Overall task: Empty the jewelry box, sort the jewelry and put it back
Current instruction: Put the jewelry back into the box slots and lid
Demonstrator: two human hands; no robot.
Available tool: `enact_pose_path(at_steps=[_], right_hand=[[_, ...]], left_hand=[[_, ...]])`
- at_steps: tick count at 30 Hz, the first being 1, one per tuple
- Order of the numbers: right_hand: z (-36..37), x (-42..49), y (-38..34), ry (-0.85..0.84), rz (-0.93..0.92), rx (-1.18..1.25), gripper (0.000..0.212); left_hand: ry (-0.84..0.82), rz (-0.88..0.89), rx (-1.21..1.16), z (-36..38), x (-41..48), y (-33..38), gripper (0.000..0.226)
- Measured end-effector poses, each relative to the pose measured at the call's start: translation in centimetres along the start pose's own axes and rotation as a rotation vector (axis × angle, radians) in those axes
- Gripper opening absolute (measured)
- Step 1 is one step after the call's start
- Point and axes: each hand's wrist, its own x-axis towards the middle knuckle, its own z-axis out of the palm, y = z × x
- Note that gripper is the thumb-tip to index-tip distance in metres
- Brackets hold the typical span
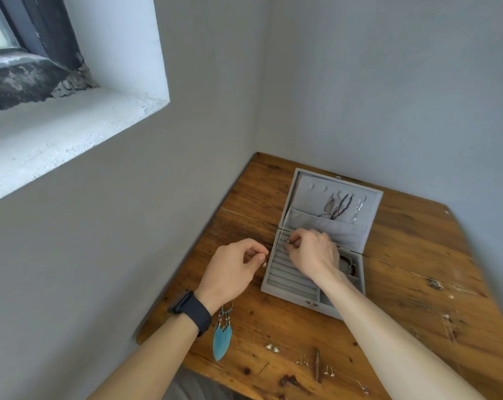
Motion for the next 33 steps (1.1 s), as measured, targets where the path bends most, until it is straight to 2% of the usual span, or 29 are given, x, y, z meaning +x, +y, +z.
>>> enact_pose_path(at_steps=[4, 8, 13, 16, 20, 33], right_hand=[[-1.1, -0.2, 0.9, -0.010, 0.043, 0.120, 0.027], [-1.9, -2.6, 3.3, 0.102, 0.053, 0.218, 0.023], [-1.3, -7.4, 7.5, 0.229, 0.121, 0.149, 0.032], [-0.6, -8.9, 8.9, 0.220, 0.165, 0.167, 0.040], [0.1, -9.8, 9.6, 0.201, 0.185, 0.222, 0.045], [1.5, -10.3, 9.7, 0.184, 0.183, 0.250, 0.043]], left_hand=[[-0.011, -0.003, -0.008, -0.2, 0.4, 0.5, 0.013], [-0.036, -0.009, 0.021, 0.2, 1.3, 1.5, 0.011], [-0.125, 0.003, 0.112, 1.2, 3.7, 3.3, 0.010], [-0.128, 0.016, 0.203, 2.2, 5.0, 4.1, 0.009], [-0.163, -0.056, 0.320, 3.3, 6.5, 4.4, 0.008], [-0.256, -0.101, 0.403, 5.3, 9.1, 5.1, 0.008]])
